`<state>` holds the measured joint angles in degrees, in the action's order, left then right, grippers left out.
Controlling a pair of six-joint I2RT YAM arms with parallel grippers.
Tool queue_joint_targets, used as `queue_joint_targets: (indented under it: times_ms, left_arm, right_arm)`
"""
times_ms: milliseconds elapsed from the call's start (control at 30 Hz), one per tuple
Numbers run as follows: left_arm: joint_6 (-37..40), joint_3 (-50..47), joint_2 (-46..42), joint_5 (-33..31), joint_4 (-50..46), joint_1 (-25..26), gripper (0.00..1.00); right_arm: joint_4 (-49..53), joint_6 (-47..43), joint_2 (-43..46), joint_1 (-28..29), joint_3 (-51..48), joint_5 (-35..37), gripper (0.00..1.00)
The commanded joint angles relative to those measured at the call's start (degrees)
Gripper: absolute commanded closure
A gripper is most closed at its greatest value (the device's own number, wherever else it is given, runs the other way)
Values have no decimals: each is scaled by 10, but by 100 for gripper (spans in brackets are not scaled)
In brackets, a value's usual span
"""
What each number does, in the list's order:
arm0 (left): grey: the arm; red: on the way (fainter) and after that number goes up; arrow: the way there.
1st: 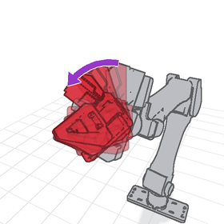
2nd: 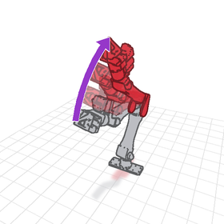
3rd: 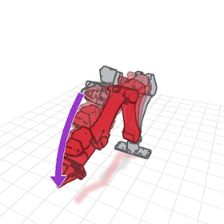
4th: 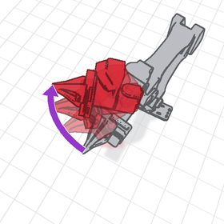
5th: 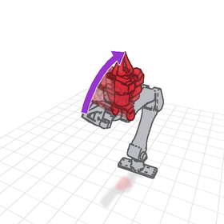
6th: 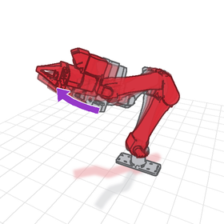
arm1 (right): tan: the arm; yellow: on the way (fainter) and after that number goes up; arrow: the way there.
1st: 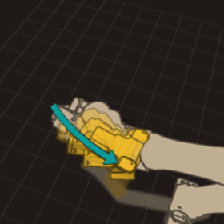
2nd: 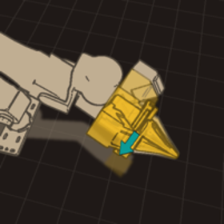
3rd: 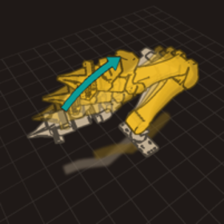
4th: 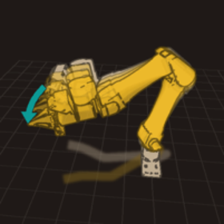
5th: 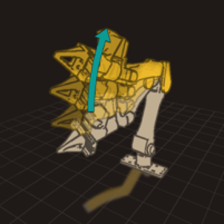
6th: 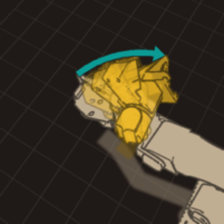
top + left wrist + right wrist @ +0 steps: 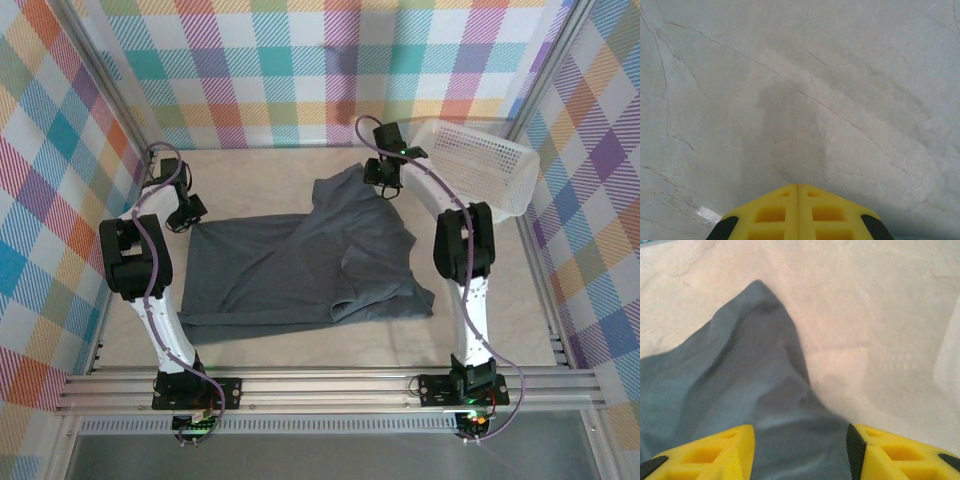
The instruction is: Fold the inside-out t-shirt
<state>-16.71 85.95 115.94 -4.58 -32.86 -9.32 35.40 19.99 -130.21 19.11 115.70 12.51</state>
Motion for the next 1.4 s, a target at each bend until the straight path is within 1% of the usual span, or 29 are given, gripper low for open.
queue_joint_targets:
  times_ms: [0, 67, 167, 267, 333, 500, 600, 633, 667, 733, 800, 933, 967, 1000, 1100, 1133, 1200, 1233, 1267, 1367]
  left_arm:
    - [-5, -6, -27, -11, 1, -16, 100]
    - [-8, -4, -29, -18, -3, -22, 100]
    - [-12, -7, -33, -15, -2, -31, 100]
    - [-16, -6, -33, -4, 1, -34, 100]
    - [-17, -7, -31, 2, 3, -34, 100]
    - [-18, -8, -25, 14, 7, -34, 100]
    - [-18, -8, -24, 18, 8, -34, 100]
    - [-18, -8, -24, 17, 8, -34, 100]
    - [-18, -8, -24, 17, 7, -34, 100]
    - [-17, -8, -25, 16, 6, -34, 100]
    - [-17, -8, -24, 12, 6, -34, 100]
    - [-27, -5, -21, -9, -3, -35, 100]
    - [-32, -4, -21, -10, -5, -38, 100]
    - [-34, -6, -22, -11, -6, -40, 100]
    - [-39, -6, -25, -6, -4, -44, 100]
    - [-39, -6, -25, -4, -5, -45, 100]
    - [-40, -7, -25, 6, -1, -45, 100]
    - [-39, -7, -25, 11, 1, -44, 100]
    - [-40, -8, -24, 16, 2, -44, 100]
    - [-40, -7, -25, 20, 2, -45, 100]
  right_arm:
    - [67, -29, -74, 3, 84, 32, 48]
    - [96, -30, -113, 3, 135, 35, 48]
    - [112, -33, -149, 4, 172, 17, 49]
    - [121, -28, -165, 4, 187, -2, 56]
    - [118, -22, -166, 5, 185, -19, 59]
    - [112, -29, -170, 13, 188, -46, 58]
    - [103, -34, -174, 15, 192, -65, 51]
    - [100, -35, -176, 15, 195, -70, 49]
    - [101, -34, -180, 14, 201, -72, 50]
    - [109, -33, -190, 14, 215, -69, 56]
    - [111, -35, -200, 14, 222, -67, 66]
    - [126, -36, -217, 15, 261, -59, 94]
    - [131, -39, -219, 14, 273, -58, 99]
    - [133, -41, -219, 14, 278, -56, 100]
    - [140, -49, -210, 13, 295, -37, 100]
    - [140, -50, -204, 13, 293, -28, 98]
    - [127, -57, -188, 13, 274, -17, 65]
    - [121, -60, -185, 13, 268, -14, 55]
    - [118, -61, -184, 13, 264, -12, 53]
    - [125, -55, -198, 13, 267, -16, 52]
